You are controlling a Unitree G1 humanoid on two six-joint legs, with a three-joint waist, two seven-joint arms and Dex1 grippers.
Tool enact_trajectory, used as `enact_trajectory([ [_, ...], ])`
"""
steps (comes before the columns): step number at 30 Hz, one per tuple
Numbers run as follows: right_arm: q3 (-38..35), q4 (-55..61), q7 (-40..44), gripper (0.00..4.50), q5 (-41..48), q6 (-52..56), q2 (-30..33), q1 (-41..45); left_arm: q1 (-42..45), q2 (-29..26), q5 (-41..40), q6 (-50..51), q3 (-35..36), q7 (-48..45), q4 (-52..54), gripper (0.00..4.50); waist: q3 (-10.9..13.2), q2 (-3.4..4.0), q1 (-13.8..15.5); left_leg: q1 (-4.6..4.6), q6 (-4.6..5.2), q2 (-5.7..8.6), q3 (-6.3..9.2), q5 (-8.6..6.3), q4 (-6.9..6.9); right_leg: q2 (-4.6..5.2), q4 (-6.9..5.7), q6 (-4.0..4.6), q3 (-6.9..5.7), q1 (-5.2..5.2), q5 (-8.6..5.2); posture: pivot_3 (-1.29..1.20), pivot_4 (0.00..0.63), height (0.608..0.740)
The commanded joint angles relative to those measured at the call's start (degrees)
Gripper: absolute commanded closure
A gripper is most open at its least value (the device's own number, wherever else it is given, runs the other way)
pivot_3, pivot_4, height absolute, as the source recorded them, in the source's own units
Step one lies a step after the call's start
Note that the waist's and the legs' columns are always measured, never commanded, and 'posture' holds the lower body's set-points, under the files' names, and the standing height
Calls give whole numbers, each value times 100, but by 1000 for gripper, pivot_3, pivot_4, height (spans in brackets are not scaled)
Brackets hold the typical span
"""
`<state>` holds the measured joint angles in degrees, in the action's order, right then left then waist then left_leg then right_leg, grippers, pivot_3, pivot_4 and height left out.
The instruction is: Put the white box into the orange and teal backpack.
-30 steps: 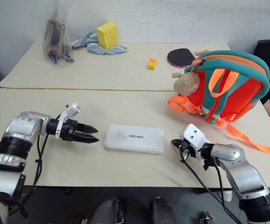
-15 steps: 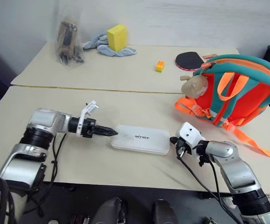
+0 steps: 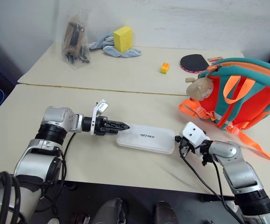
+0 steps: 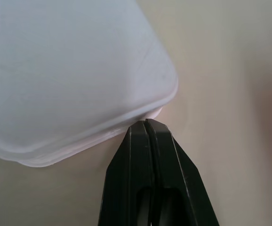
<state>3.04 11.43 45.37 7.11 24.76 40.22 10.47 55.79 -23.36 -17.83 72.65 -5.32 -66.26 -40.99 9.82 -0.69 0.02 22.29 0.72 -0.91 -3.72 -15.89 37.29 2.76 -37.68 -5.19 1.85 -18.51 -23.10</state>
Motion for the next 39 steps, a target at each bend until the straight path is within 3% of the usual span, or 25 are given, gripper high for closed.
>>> enact_trajectory([
  [1,76,182,68,4500,59,-177,-67,-32,-112,-116,-3,-71,-670,-408,202,27,3,-5,-23,0,0,0,0,0,-1,0,1,0,0,0,0,0,150,740],
  [8,4,161,103,4500,74,-202,-4,14,88,-1030,521,-989,-1331,-966,-391,27,13,-17,-186,1,-28,-10,1,16,-27,-14,8,5,-1,-11,-3,0,150,740],
  [15,20,225,113,4500,82,-190,-18,10,-53,-1375,656,-1081,-2053,-1502,89,27,21,-24,-302,-1,-40,-28,2,19,-38,-32,1,14,0,-19,-10,0,150,740],
  [21,39,197,105,4500,83,-204,-59,38,-77,-1599,565,-922,-2146,-1727,319,27,22,-24,-325,1,-42,-30,2,15,-38,-32,4,18,1,-21,-13,0,150,740],
  [31,164,246,84,4500,47,-130,-197,162,-336,-718,135,-65,-1804,-1171,704,27,22,-22,-169,1,-31,-21,8,10,-26,-20,0,19,1,-17,-14,0,150,740],
  [39,185,247,113,4500,12,-166,-165,101,-11,237,11,-152,-617,-5,1,27,22,-23,1,9,-13,3,28,11,-17,0,2,15,-5,-8,-12,0,150,740],
])
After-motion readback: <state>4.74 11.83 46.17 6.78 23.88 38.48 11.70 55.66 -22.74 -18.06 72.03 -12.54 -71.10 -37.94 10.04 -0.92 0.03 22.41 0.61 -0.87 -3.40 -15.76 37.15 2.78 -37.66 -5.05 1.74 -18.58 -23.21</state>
